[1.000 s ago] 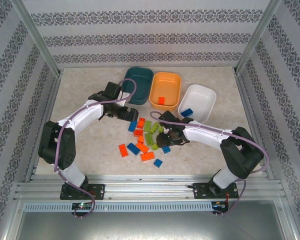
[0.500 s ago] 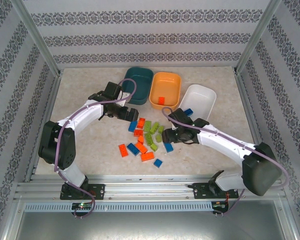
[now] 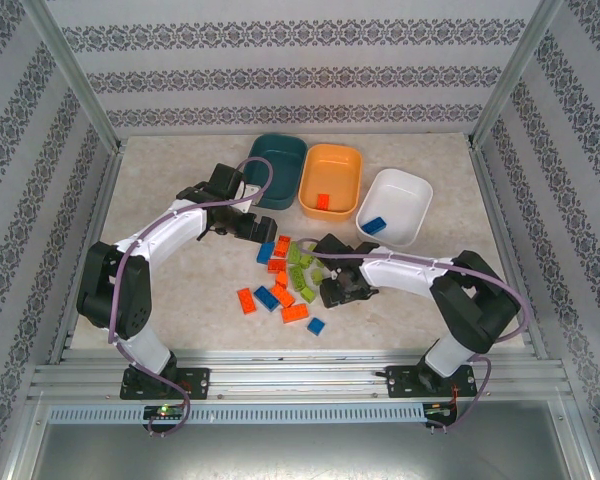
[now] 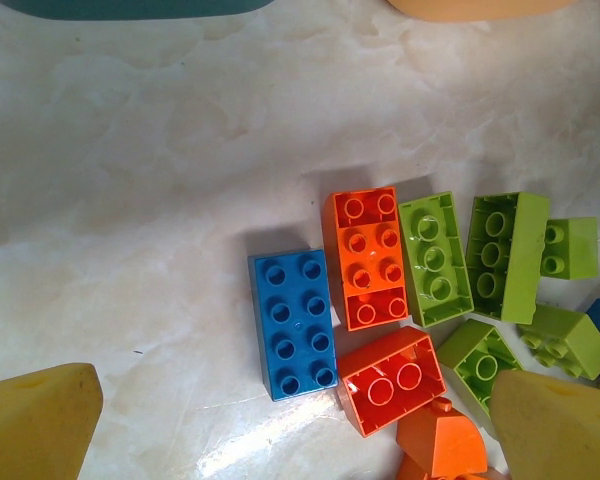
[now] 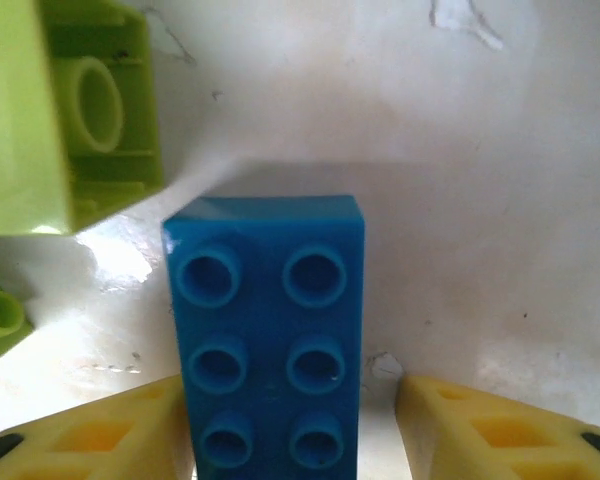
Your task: Sort the legos into containers by color
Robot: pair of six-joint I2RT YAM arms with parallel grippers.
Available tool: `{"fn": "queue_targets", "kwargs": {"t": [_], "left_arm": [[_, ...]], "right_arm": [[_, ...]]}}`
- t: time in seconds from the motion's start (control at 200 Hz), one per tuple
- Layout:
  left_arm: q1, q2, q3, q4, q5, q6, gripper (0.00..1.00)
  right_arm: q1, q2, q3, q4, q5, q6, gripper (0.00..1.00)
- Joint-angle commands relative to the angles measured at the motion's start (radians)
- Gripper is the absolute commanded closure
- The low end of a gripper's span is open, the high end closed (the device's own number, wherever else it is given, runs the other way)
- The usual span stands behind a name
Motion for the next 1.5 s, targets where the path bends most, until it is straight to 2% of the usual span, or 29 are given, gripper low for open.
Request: {"fn": "queue_targets", "kwargs": {"t": [0.0, 0.075, 0.275, 0.385, 0.535, 0.645, 0.734, 0.924, 1.179, 1.264, 1.344, 1.419, 1.494], "left_arm": [[0.002, 0.015, 0.021, -0.015, 0.008, 0.000, 0.00], [0.002, 0.018, 0.021, -0.014, 0.013, 0.000, 0.00], [-0.010, 0.000, 0.011, 0.012, 0.078, 0.012, 0.00], [-0.029, -0.015, 0.001, 0.024, 0.097, 0.027, 0.00], [-0.070, -0.017, 0.003, 0.003, 0.033, 0.052, 0.00], [-0.086, 0.005, 0.011, -0.014, 0.002, 0.050, 0.01], [-0.092, 0.032, 0.026, -0.037, -0.019, 0.049, 0.05], [-0.116, 0.059, 0.028, -0.048, -0.020, 0.052, 0.11], [-0.147, 0.098, 0.041, -0.070, -0.051, 0.052, 0.12], [-0.149, 0.107, 0.046, -0.071, -0.037, 0.053, 0.13], [-0.155, 0.112, 0.047, -0.072, -0.029, 0.054, 0.13], [-0.162, 0.113, 0.046, -0.067, -0.024, 0.053, 0.14], [-0.165, 0.115, 0.043, -0.059, -0.004, 0.048, 0.17]], "right_arm": [[0.005, 0.023, 0.009, -0.015, 0.082, -0.004, 0.52], [0.005, 0.000, 0.009, -0.013, 0.096, -0.002, 0.61], [-0.084, -0.124, 0.005, 0.003, 0.043, -0.012, 0.69], [-0.210, -0.217, 0.024, -0.003, -0.007, -0.032, 0.72], [-0.418, -0.298, 0.079, 0.017, -0.036, -0.056, 0.72], [-0.557, -0.231, 0.141, 0.034, -0.082, -0.068, 0.71], [-0.624, -0.132, 0.207, 0.034, -0.103, -0.076, 0.71], [-0.674, 0.055, 0.308, 0.063, -0.108, -0.087, 0.72], [-0.688, 0.208, 0.392, 0.061, -0.122, -0.097, 0.70], [-0.688, 0.240, 0.411, 0.052, -0.132, -0.102, 0.66], [-0.688, 0.247, 0.417, 0.050, -0.135, -0.107, 0.57], [-0.688, 0.225, 0.409, 0.056, -0.128, -0.112, 0.51], [-0.686, 0.172, 0.391, 0.067, -0.129, -0.113, 0.50]]}}
